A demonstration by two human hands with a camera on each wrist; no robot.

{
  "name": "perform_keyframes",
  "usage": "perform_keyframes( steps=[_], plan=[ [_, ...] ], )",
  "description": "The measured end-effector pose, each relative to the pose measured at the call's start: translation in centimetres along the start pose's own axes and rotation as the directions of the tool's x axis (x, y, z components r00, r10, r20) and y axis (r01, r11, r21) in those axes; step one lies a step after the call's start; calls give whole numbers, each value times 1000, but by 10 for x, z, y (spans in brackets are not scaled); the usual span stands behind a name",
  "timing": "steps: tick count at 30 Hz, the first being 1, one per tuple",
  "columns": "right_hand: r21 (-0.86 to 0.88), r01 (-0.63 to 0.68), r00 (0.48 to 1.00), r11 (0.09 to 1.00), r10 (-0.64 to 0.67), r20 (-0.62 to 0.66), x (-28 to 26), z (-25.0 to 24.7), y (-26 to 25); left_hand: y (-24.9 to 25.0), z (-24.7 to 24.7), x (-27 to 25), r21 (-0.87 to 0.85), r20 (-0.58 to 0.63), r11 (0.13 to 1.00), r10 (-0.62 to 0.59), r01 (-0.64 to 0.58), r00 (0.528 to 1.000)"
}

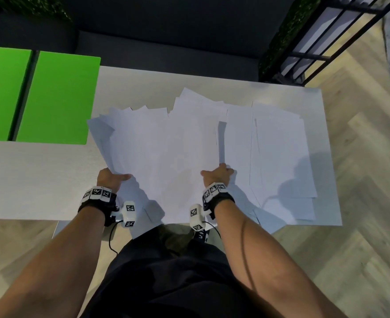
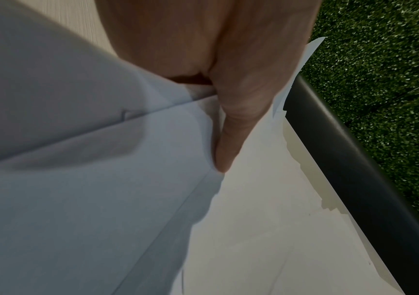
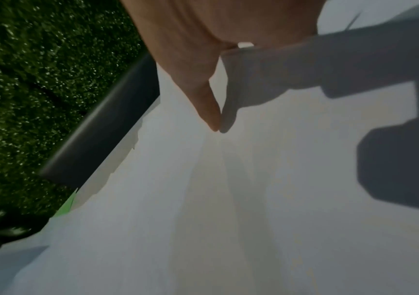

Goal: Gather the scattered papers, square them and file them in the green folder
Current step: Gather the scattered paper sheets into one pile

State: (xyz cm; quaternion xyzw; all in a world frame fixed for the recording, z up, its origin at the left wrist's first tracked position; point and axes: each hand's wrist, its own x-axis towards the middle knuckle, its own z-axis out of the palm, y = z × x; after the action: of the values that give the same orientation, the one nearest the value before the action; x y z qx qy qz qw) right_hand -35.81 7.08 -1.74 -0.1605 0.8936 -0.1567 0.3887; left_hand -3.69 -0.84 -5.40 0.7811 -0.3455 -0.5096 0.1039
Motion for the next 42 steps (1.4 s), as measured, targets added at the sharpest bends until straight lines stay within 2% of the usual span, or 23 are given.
perform_keyframes(
  steps=[5, 8, 9, 12, 20, 23, 27, 30, 31, 33, 35, 39, 41, 42],
  plan=[
    [196, -94, 995, 976, 86, 51, 6, 4, -7, 16, 0, -21, 63, -24, 998, 7, -5, 1000],
    [198, -106, 990, 974, 85, 111, 13, -3, -12, 15, -1, -15, 52, 32, 998, -25, 23, 999],
    [184, -105, 987, 977, 81, 136, 16, -7, -13, 14, -1, -14, 37, 18, 999, -21, 20, 1000],
    [176, -37, 985, 984, 7, 170, 25, -15, -11, 20, 1, -22, 47, -32, 999, -18, 19, 999],
    [170, 286, 950, 943, -303, 81, 23, -75, 7, 27, -2, -37, 33, 4, 999, 2, -2, 1000],
    [130, 432, 900, 893, -436, 9, 4, -107, -2, 25, -5, -35, 17, 13, 1000, -8, 8, 1000],
    [33, 610, 790, 792, -604, -107, -28, -156, -19, 28, -10, -35, 47, 17, 999, -8, 7, 1000],
    [55, 723, 691, 689, -720, -65, -49, -183, -31, 28, -13, -34, 47, 42, 999, -27, 25, 999],
    [98, 735, 675, 670, -737, -29, -54, -186, -35, 26, -14, -31, 34, 43, 999, -43, 42, 998],
    [206, 715, 678, 668, -734, 28, -58, -178, -42, 25, -15, -31, -2, 47, 997, -74, 74, 996],
    [277, 660, 709, 699, -701, 79, -50, -154, -46, 26, -13, -34, -88, 61, 992, -84, 89, 995],
    [288, 568, 747, 771, -630, 213, -19, -80, -45, 22, -15, -32, -307, 104, 940, -122, 148, 987],
    [218, 529, 779, 820, -571, 259, -8, -37, -40, -26, -9, 39, -487, 117, 847, -181, 215, 976],
    [173, 498, 807, 850, -527, 268, -6, -17, -39, -44, -9, 61, -512, 105, 833, -179, 208, 978]
  ],
)
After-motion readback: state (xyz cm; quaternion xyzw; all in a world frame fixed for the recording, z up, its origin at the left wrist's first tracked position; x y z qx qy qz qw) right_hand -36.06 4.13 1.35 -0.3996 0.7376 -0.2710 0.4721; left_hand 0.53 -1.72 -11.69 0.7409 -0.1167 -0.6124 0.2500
